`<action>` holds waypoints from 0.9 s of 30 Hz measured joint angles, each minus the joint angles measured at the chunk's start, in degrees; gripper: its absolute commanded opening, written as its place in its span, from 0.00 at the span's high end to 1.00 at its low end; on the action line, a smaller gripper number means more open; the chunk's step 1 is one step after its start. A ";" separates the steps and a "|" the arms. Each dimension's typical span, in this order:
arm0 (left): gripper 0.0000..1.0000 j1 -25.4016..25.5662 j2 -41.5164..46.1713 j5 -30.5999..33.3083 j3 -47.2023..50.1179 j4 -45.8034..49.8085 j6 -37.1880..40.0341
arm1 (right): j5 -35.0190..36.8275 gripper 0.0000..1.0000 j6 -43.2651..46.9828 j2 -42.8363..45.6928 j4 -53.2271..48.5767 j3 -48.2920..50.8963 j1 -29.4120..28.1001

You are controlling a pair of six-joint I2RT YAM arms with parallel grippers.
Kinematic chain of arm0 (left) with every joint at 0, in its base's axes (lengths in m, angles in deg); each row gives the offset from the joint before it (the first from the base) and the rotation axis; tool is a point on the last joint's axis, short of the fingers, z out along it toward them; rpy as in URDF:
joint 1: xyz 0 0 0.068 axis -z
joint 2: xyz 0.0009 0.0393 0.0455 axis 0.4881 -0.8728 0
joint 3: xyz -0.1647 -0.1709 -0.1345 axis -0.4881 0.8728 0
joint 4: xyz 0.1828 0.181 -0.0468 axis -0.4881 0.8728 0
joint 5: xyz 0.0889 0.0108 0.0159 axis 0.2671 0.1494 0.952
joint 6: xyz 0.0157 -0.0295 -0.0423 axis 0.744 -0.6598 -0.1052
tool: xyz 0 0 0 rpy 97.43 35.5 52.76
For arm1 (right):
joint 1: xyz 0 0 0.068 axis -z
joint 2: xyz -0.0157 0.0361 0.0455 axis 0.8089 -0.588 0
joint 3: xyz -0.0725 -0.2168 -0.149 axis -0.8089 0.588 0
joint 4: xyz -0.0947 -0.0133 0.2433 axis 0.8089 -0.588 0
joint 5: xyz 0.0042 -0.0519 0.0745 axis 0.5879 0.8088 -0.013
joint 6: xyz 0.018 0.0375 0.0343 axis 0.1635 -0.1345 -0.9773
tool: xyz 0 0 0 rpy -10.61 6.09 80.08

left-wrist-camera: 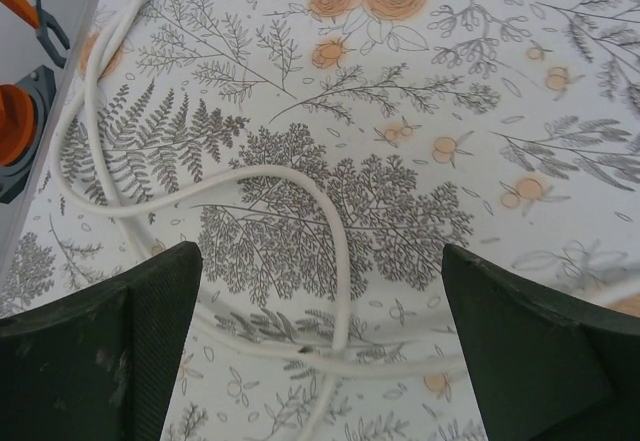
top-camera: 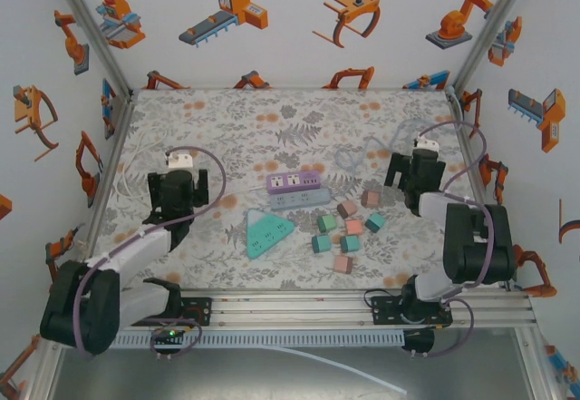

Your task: Pull the plug off the socket

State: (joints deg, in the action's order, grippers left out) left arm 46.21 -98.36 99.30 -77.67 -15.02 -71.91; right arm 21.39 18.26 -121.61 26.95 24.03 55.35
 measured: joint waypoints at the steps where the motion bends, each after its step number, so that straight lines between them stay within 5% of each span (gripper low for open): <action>1: 0.03 -1.40 -2.01 -1.40 0.31 -2.43 0.04 | -0.52 0.01 0.59 0.04 2.05 1.01 0.00; 15: 0.03 -12.57 -19.41 -17.16 1.36 -25.62 1.38 | -5.01 0.01 3.65 -0.81 20.92 11.04 0.02; 27: 0.03 -14.73 -21.14 -19.04 0.85 -25.97 -1.29 | -5.11 0.01 3.69 -0.81 22.75 11.04 0.07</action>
State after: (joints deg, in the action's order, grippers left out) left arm 31.48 -119.50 80.26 -76.82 -40.99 -73.20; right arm 16.27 21.95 -122.42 49.71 35.07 55.42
